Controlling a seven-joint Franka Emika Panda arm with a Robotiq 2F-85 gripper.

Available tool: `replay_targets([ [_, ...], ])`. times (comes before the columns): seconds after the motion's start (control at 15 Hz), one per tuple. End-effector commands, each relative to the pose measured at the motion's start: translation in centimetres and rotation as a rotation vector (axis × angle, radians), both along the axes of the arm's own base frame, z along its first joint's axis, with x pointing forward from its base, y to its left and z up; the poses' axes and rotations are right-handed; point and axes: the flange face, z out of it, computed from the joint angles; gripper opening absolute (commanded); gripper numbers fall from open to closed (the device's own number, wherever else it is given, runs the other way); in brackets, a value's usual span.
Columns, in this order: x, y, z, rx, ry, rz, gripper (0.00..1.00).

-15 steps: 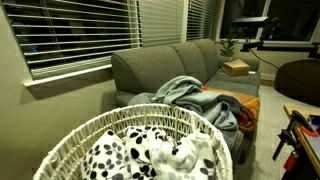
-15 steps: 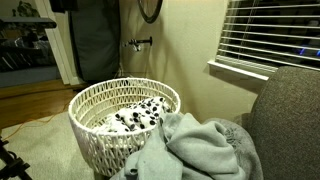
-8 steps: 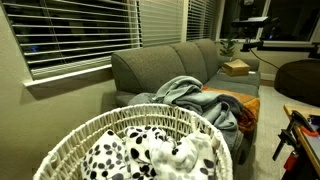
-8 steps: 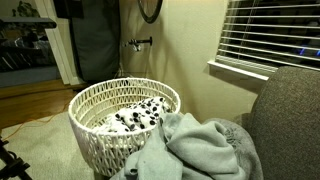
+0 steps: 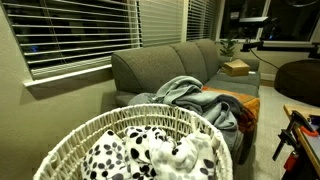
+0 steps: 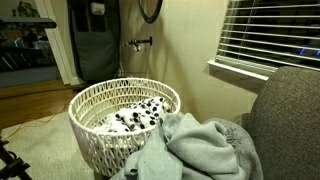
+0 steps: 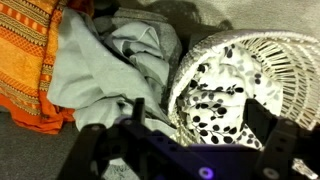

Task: Put the fleece inside the basket

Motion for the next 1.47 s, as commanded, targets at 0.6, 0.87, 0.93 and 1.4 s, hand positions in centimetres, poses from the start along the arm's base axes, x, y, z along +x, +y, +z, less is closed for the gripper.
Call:
replay_targets([
  [0.6, 4.0, -4.3, -5.5, -0.085, -0.073, -0.055, 1.00],
  [0.87, 4.8, -6.9, -7.6, -0.118, -0.068, -0.065, 1.00],
  [0.93, 5.0, -7.5, -8.2, -0.119, -0.066, -0.068, 1.00],
  [1.4, 7.6, -9.3, -12.6, -0.092, -0.056, -0.072, 1.00],
])
